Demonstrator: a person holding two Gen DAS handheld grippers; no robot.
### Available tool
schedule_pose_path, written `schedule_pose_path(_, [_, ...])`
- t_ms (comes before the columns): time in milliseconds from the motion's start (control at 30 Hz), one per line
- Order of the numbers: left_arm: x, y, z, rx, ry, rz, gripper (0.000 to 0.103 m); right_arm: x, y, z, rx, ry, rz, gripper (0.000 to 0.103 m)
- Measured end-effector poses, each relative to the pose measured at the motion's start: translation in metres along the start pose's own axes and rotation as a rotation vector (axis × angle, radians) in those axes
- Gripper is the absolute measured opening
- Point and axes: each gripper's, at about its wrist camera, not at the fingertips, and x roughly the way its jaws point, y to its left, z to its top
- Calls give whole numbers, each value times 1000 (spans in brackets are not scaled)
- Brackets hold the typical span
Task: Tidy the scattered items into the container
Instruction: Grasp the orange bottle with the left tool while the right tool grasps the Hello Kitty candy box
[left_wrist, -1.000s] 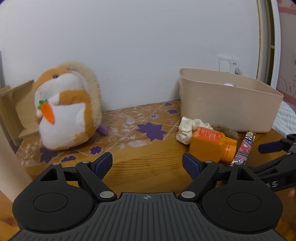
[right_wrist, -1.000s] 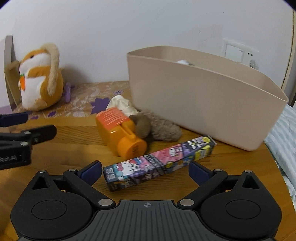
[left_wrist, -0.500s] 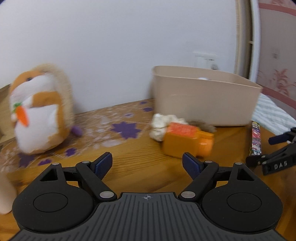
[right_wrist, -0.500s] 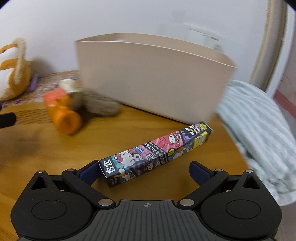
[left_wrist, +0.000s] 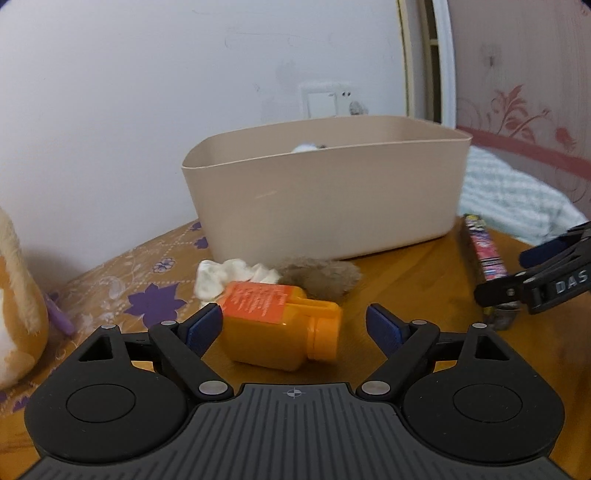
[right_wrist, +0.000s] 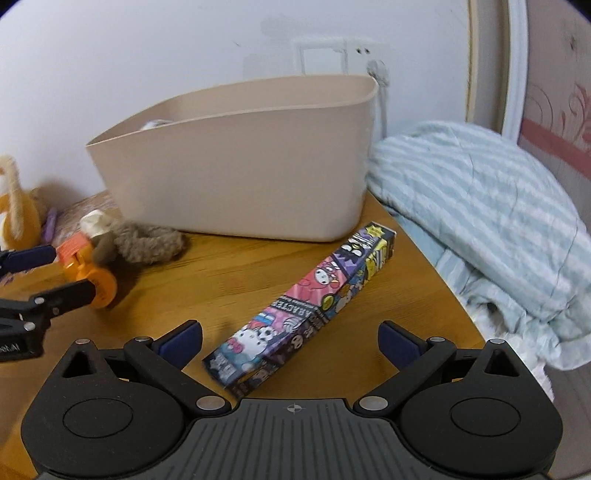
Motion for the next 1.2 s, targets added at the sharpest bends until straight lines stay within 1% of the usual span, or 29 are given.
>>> schedule_pose_path(67, [9,4,-1,-9,14,11,86,6,-3,2,28,18,15,103])
schedule_pose_path(200, [23,10,-1,-26,44,2,86,12,0,6,22,12,4,102])
schedule_pose_path(400, [30,9,-4,-14,23,-1,86,19,8,10,-22,7,-28,103])
schedule_pose_path(500, [32,12,-5,-47,29,-3,86,21,12,10,-47,2,-42,103])
schedule_pose_path(567, [33,16,-6,-95,39,-13,80,22,15,9,-70,-1,-47,99])
schedule_pose_path(633, [32,22,-7,-141,45,-16,68,22,17,8,-90,-3,-54,96])
schedule_pose_path(667, [31,24,-7,-162,49,-21,64,21,17,8,-96,-6,-56,94])
schedule_pose_path(700, [30,27,-9,-185,53,-33,56,21,17,8,-99,-9,-57,93])
schedule_pose_path(733, [29,30,-10,-210,60,-43,48,21,17,8,-101,-12,-59,89])
schedule_pose_path(800, [30,34,-13,-232,84,-40,40,18,16,8,-102,-24,-65,80])
schedule_pose_path(867, [28,34,-16,-223,79,-27,40,16,15,8,-105,-36,-68,61])
schedule_pose_path(900, [26,35,-17,-225,77,-22,40,15,14,9,-106,-39,-66,55])
schedule_pose_path(1000, [19,36,-22,-249,75,-14,39,12,9,10,-91,-44,-60,50])
schedule_pose_path(1067, [15,36,-24,-254,73,-7,39,8,2,9,-68,-44,-58,42])
schedule_pose_path(1167, [6,37,-26,-266,69,-13,39,0,-10,7,-23,-40,-42,33])
schedule_pose_path(1200, [3,38,-27,-271,67,-17,39,-4,-13,6,-19,-37,-38,31])
